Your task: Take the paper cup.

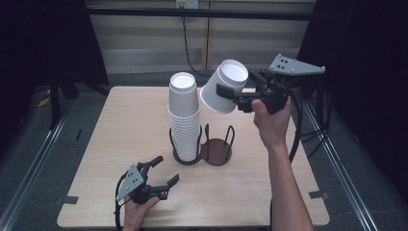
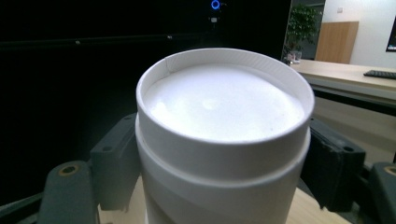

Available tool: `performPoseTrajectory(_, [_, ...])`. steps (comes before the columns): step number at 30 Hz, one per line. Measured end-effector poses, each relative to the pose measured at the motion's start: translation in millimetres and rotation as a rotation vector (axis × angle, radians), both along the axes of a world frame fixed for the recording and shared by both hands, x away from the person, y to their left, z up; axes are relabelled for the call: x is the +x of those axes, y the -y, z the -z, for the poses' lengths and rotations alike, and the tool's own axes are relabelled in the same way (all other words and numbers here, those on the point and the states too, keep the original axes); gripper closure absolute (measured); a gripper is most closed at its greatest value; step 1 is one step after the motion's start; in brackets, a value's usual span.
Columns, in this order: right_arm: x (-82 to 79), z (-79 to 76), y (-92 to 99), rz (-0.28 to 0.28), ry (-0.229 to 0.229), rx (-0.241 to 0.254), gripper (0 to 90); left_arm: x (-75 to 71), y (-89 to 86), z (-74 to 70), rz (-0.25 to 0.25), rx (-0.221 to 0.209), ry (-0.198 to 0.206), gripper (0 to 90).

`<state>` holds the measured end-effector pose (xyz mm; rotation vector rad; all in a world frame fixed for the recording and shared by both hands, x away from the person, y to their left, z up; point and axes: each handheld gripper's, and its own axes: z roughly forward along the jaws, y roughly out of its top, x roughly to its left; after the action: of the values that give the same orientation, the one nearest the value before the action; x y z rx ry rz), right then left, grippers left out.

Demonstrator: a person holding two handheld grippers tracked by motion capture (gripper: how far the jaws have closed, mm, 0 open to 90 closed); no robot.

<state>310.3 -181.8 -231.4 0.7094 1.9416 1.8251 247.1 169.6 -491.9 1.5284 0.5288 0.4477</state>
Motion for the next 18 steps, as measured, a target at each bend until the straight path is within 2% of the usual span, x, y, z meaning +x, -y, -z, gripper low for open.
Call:
performPoseTrajectory(4, [-4.3,14.4,7.5,0.001,-0.026,0.001,22.6,-0.1,2.4,-13.9,0.029,0.005,0.011,15.7])
performPoseTrajectory(7, [-7.9,23.9,10.8,0.000,-0.042,-0.003,22.6,0.4,4.7,-21.0,0.046,0.031,0.030,15.8])
performPoseTrajectory(9, [-11.5,30.1,12.0,-0.008,-0.042,0.002,22.6,0.4,5.9,-23.3,0.054,0.030,0.031,15.8])
performPoseTrajectory(11, [-14.8,37.0,12.1,-0.008,-0.047,-0.002,22.6,-0.3,7.4,-24.6,0.075,0.022,0.015,16.2])
performPoseTrajectory(13, [-17.4,44.2,11.2,-0.008,-0.056,-0.020,22.6,0.3,7.5,-26.7,0.094,0.027,0.011,16.7])
performPoseTrajectory(18, [-25.0,59.1,8.3,-0.024,-0.067,-0.025,22.6,-0.7,10.0,-35.1,0.113,0.024,0.023,16.6])
